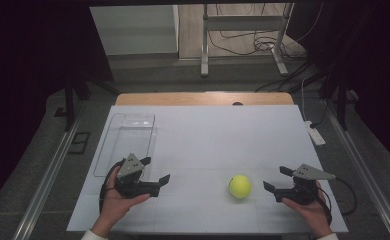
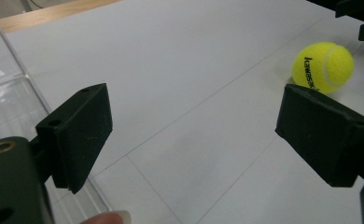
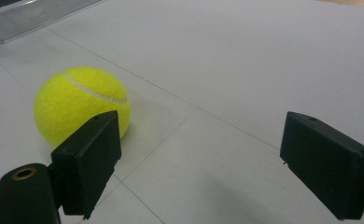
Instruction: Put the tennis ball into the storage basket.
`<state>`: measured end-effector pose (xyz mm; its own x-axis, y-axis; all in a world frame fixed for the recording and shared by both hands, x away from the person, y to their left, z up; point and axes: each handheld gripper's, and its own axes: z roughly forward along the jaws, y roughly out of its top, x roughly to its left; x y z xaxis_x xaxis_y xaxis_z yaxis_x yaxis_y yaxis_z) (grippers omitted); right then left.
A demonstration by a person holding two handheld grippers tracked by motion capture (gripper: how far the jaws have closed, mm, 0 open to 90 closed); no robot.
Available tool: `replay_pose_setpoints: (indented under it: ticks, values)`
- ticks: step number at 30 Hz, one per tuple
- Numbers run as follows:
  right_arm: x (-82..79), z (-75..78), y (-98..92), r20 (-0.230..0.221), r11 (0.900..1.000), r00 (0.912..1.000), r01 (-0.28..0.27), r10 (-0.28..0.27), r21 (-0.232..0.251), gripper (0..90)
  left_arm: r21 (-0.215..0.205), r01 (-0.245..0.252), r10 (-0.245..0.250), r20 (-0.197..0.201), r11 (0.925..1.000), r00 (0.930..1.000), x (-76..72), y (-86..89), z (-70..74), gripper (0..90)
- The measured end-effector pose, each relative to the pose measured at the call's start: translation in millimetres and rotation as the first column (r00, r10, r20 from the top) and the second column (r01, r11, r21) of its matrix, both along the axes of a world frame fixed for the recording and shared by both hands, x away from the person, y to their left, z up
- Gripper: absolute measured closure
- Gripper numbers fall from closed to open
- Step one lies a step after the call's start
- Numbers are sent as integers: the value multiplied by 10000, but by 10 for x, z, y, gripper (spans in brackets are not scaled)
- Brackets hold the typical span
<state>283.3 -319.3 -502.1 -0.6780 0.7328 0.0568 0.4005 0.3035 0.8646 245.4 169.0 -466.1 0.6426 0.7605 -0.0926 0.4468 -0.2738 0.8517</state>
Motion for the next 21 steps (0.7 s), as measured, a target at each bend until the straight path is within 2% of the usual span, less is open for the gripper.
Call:
replay_pose_setpoints:
  ticks: [21]
  values:
    - [5,-3,-5,-22,10000,10000,27,-27,-41,132,263,541,-539,-80,9982,9985,90,-185,74,115]
